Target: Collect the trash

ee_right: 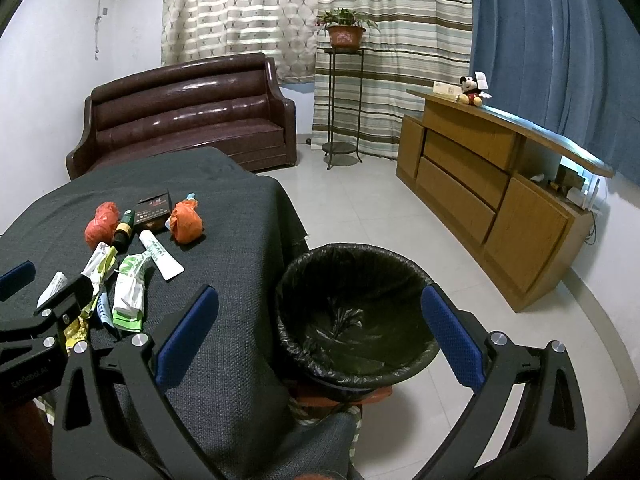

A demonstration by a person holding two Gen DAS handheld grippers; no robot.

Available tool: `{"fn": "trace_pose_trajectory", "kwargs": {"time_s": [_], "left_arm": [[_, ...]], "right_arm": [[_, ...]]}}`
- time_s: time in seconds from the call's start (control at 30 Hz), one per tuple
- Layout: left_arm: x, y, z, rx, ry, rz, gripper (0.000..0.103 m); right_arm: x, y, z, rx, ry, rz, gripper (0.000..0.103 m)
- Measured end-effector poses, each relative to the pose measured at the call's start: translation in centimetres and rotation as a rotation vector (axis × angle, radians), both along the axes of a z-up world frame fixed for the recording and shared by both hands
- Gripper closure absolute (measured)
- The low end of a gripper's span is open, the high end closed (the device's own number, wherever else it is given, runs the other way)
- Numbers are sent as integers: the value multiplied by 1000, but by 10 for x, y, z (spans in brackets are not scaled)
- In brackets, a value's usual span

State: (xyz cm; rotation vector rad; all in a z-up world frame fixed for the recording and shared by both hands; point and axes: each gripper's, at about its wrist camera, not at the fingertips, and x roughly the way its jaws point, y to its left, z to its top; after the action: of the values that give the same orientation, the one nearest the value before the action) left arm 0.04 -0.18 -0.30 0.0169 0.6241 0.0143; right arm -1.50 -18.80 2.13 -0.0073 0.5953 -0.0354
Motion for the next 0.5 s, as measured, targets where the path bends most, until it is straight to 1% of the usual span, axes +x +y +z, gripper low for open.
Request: {"fn": "trace_pose_trajectory", "kwargs": {"time_s": [0.5], "left_arm": [[-3, -2, -1, 1, 1, 1, 6]], "right_arm": [[1, -1, 0, 2, 1, 0, 4]]}}
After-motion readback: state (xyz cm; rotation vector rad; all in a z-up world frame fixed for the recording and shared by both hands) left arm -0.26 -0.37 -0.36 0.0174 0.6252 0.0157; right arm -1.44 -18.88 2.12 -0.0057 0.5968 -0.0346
